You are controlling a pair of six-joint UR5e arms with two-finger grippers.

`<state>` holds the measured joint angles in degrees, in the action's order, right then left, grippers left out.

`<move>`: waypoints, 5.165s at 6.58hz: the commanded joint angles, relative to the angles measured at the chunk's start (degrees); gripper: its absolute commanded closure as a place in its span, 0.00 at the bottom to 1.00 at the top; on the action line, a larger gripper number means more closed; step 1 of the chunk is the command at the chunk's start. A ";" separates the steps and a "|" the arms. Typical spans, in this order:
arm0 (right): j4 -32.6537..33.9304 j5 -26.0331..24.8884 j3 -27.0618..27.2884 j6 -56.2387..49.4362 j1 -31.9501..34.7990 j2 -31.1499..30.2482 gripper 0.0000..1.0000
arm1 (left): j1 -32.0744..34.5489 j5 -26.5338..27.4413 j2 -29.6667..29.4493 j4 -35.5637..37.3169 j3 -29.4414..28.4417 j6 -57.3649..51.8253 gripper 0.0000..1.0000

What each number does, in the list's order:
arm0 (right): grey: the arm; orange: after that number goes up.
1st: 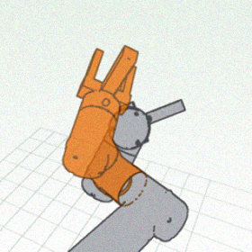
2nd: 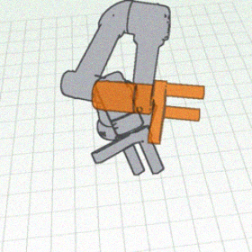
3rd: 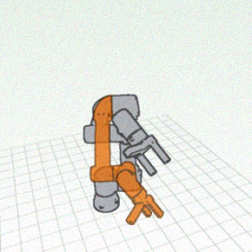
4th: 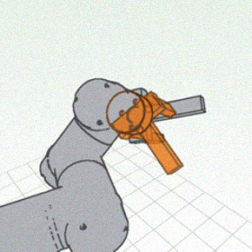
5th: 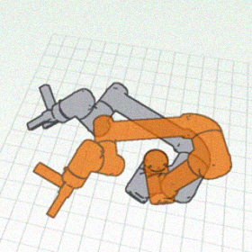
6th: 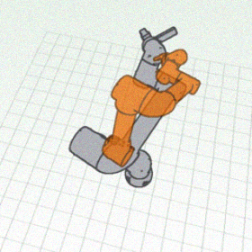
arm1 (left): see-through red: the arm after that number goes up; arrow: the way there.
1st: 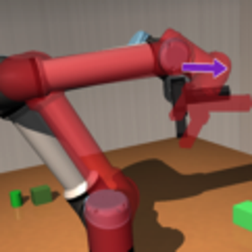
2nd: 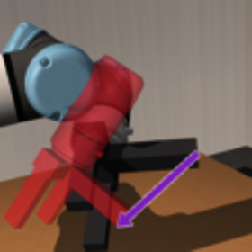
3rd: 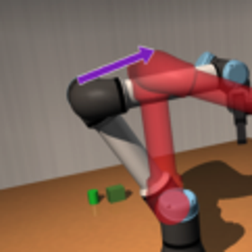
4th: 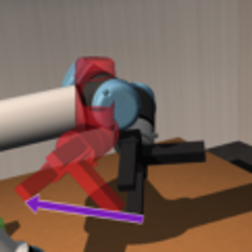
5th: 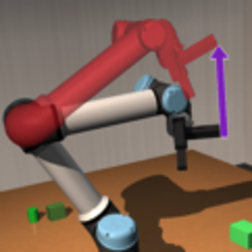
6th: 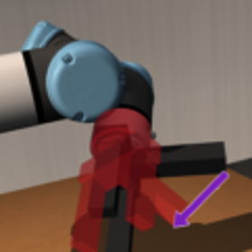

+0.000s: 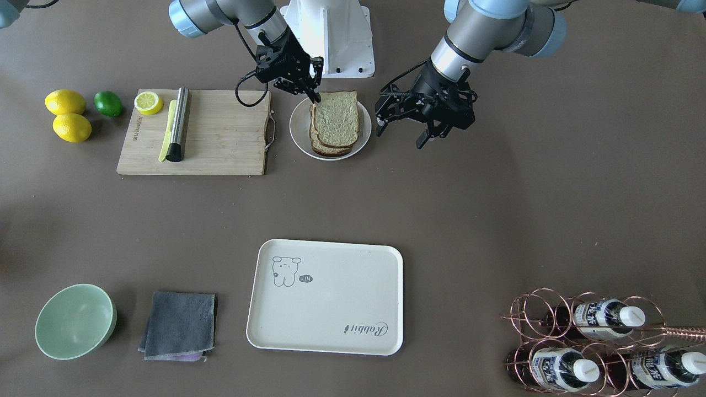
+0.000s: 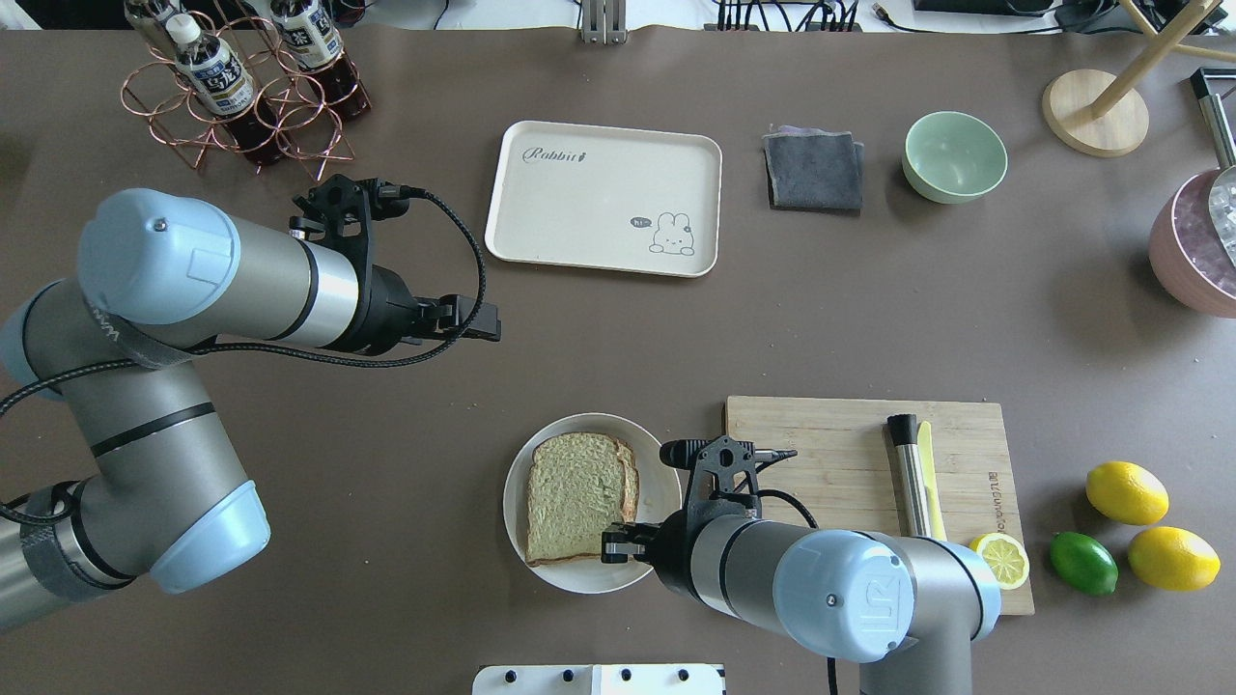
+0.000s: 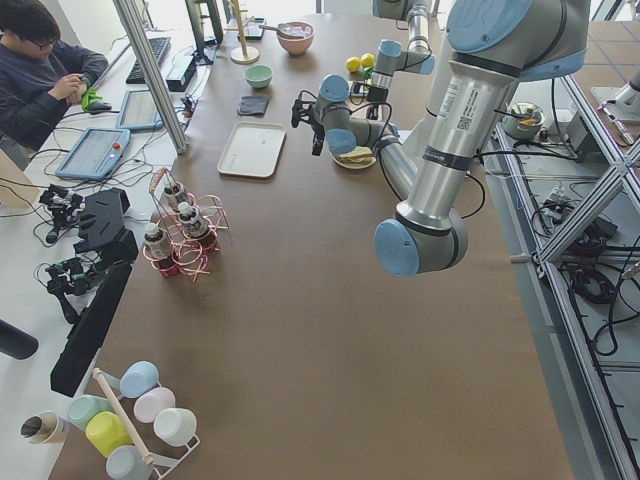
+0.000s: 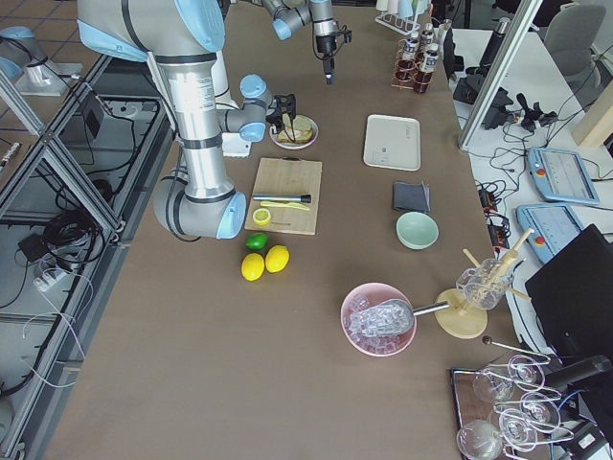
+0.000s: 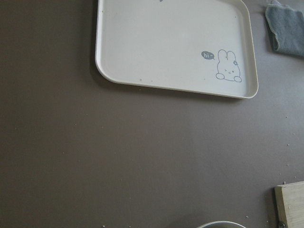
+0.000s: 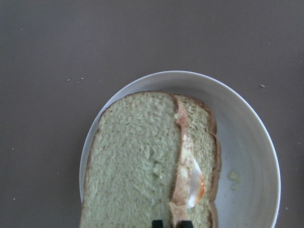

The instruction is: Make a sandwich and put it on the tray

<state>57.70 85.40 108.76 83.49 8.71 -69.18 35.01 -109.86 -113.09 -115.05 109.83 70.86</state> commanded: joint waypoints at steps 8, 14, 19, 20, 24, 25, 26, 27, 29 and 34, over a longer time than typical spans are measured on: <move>30.75 40.57 -6.34 -46.88 55.08 -4.30 0.00 | -3.79 2.00 1.29 0.26 -0.58 1.38 0.02; 48.46 46.18 -10.85 -102.50 86.01 -13.59 0.00 | -11.28 5.63 5.07 -11.60 -7.18 5.69 0.12; 47.95 45.30 -10.40 -102.92 87.35 -14.50 0.00 | -15.84 5.62 4.28 -11.52 -7.35 5.87 0.64; 47.95 45.21 -10.58 -102.92 87.35 -14.41 0.00 | -16.63 5.63 4.28 -11.51 -7.35 5.95 0.64; 47.95 44.33 -10.76 -102.92 87.26 -14.41 0.00 | -17.17 5.63 3.40 -11.43 -8.67 5.95 0.64; 47.95 44.33 -10.84 -102.83 87.26 -14.41 0.00 | -17.17 5.63 2.71 -11.43 -9.28 6.04 0.85; 47.95 44.33 -11.11 -102.66 87.26 -14.76 0.00 | -17.17 5.63 1.92 -11.43 -10.33 6.04 1.00; 48.03 43.55 -11.89 -102.48 87.35 -14.85 0.00 | -17.08 5.63 1.91 -11.51 -10.17 5.96 1.00; 48.04 42.13 -13.74 -102.22 87.26 -15.28 0.00 | -16.12 5.10 1.21 -11.52 -9.72 5.69 1.00; 46.90 42.48 -20.84 -100.47 87.18 -15.20 0.00 | 1.08 -10.88 -5.26 -8.46 -14.26 0.52 1.00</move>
<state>105.17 127.69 89.88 -17.95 95.94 -84.59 32.75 -118.39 -115.49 -125.00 98.10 73.19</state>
